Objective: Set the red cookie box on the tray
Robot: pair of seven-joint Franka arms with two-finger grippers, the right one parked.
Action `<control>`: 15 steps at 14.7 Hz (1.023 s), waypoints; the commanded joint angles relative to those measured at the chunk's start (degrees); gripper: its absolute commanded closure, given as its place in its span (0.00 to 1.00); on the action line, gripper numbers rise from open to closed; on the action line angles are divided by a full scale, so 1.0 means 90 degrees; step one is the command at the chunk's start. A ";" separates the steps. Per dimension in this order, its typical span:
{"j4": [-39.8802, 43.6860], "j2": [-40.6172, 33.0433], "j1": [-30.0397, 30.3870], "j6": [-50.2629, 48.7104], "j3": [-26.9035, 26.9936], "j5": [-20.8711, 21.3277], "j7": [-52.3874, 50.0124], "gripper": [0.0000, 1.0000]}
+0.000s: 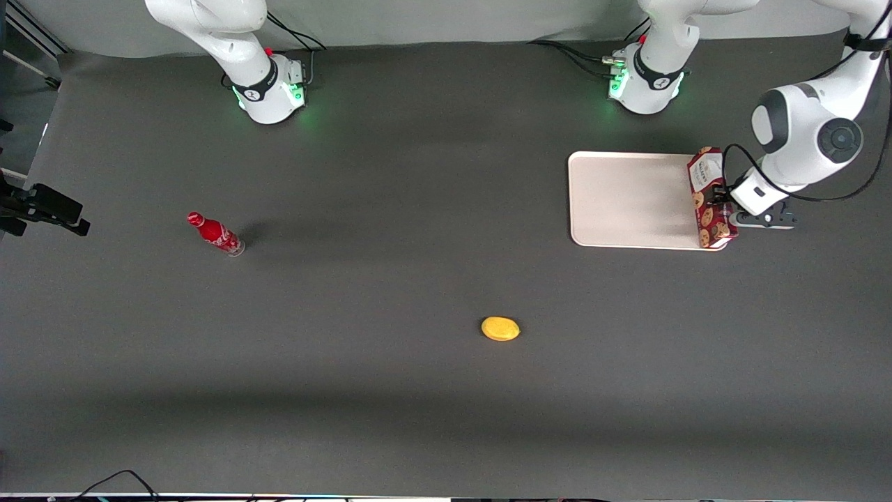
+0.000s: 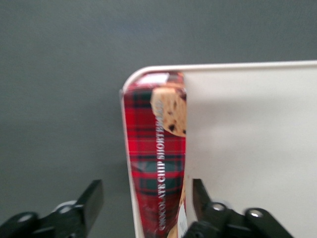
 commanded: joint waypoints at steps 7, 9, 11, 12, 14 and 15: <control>0.4508 -0.0180 -0.0081 -0.4695 -0.0693 -0.0040 -0.0362 0.00; 0.5289 -0.0083 -0.0090 -0.5018 -0.0936 -0.0293 -0.0858 0.00; 0.5983 0.0103 -0.0100 -0.5437 -0.1268 -0.0372 -0.1162 0.00; 0.6296 0.0191 -0.0100 -0.5604 -0.1396 -0.0372 -0.1308 0.00; 0.6737 0.0357 -0.0100 -0.5839 -0.1562 -0.0372 -0.1398 0.00; 0.6796 0.0367 -0.0090 -0.5908 -0.1573 -0.0392 -0.1369 0.00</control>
